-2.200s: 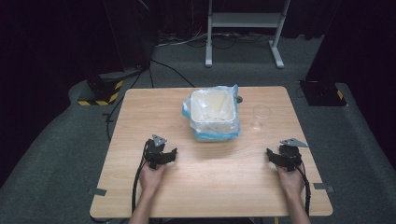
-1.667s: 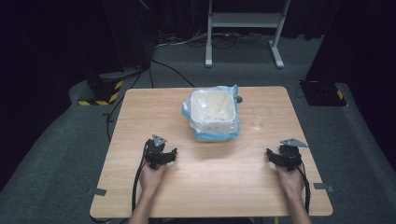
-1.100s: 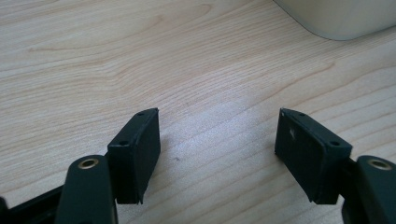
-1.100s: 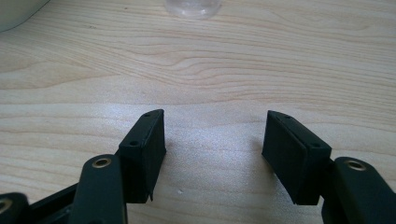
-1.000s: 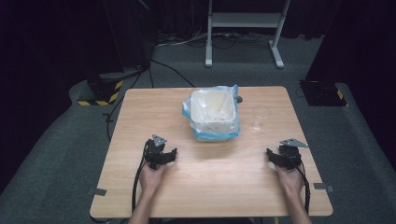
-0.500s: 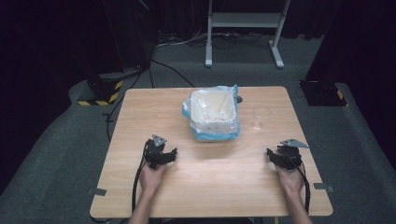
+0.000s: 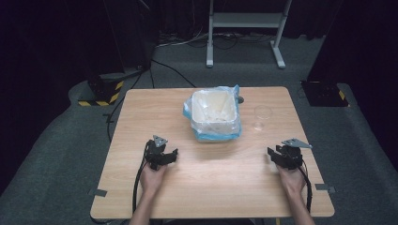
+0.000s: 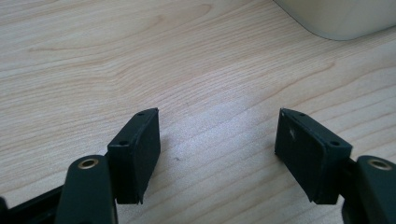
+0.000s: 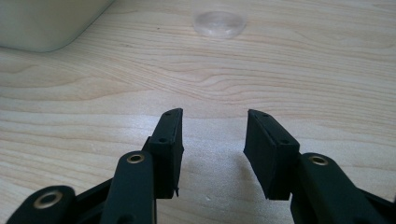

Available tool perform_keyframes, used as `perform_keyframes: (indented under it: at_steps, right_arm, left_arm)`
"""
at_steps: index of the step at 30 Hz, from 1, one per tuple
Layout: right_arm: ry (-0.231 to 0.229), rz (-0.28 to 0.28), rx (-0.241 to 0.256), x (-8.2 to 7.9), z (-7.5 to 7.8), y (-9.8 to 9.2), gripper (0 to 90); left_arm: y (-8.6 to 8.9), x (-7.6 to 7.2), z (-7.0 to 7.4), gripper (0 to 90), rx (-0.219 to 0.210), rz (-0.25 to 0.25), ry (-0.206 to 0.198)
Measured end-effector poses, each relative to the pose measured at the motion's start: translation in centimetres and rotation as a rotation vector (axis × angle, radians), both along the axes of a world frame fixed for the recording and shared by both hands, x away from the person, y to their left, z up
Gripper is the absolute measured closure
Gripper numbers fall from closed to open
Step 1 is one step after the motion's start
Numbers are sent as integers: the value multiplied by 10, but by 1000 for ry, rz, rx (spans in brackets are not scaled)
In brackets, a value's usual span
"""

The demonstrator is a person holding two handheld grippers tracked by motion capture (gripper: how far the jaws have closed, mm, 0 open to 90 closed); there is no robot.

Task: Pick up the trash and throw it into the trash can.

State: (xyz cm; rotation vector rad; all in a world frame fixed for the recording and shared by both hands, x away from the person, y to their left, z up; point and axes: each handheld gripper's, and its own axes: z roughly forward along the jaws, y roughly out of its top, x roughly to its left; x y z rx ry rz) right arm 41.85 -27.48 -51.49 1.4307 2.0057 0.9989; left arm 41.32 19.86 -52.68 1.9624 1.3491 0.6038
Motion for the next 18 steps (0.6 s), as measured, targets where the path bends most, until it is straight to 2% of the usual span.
perform_keyframes:
  at_steps: [18]
  right_arm:
    - [-24,42,41,-1,16,4,570]
  left_arm:
    - [0,0,0,308,-1,0,-1]
